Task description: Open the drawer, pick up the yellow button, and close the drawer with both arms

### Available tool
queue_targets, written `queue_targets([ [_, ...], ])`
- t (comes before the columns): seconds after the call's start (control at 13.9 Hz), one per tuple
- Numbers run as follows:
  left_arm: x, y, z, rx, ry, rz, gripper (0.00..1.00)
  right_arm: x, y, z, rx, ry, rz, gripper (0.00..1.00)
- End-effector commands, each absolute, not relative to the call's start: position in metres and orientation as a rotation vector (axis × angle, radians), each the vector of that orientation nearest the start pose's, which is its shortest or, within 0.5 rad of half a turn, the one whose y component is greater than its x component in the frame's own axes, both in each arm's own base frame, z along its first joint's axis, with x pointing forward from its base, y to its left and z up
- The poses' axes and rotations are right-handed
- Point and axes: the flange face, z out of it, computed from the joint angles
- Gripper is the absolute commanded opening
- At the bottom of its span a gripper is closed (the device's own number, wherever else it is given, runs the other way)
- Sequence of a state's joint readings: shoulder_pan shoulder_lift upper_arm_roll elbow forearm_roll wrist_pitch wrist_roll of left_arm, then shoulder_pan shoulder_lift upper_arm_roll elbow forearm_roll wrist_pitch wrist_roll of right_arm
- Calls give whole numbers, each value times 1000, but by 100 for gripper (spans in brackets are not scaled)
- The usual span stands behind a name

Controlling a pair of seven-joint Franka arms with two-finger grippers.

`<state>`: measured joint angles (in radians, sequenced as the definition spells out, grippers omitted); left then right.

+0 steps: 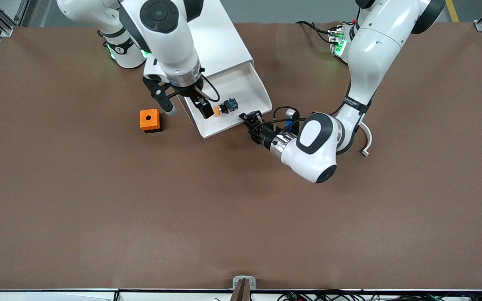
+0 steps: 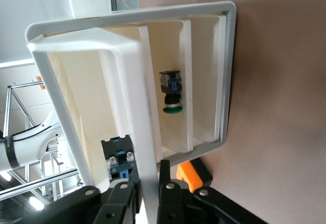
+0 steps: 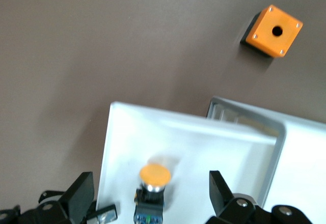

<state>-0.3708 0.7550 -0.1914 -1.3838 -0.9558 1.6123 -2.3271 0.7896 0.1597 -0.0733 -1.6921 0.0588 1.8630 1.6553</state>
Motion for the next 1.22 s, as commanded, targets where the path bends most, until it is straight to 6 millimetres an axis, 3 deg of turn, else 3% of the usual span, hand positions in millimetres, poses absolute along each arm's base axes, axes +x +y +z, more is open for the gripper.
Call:
queue_targets([
  [0.0, 575, -405, 292, 1486, 2457, -1805, 59, 447, 430, 484, -2713, 1498, 55, 100],
  [0.07, 575, -405, 293, 1487, 2454, -1805, 85, 445, 437, 476, -2709, 1512, 51, 100],
  [0.14, 579, -400, 295, 1478, 2452, -1801, 99, 442, 446, 468, -2709, 1522, 41, 100],
  [0.5, 594, -384, 309, 1473, 2438, -1752, 100, 438, 467, 434, -2717, 1560, 35, 100],
  [0.65, 604, -376, 321, 1535, 2449, -1644, 100, 436, 472, 424, -2724, 1559, 32, 100],
  [0.86, 615, -353, 318, 1588, 2493, -1520, 100, 434, 476, 417, -2736, 1556, 36, 100],
  [1.08, 621, -338, 328, 1751, 2368, -1404, 99, 428, 484, 402, -2768, 1544, 41, 99],
  [1.15, 625, -328, 332, 1769, 2350, -1372, 99, 426, 485, 400, -2781, 1531, 43, 94],
])
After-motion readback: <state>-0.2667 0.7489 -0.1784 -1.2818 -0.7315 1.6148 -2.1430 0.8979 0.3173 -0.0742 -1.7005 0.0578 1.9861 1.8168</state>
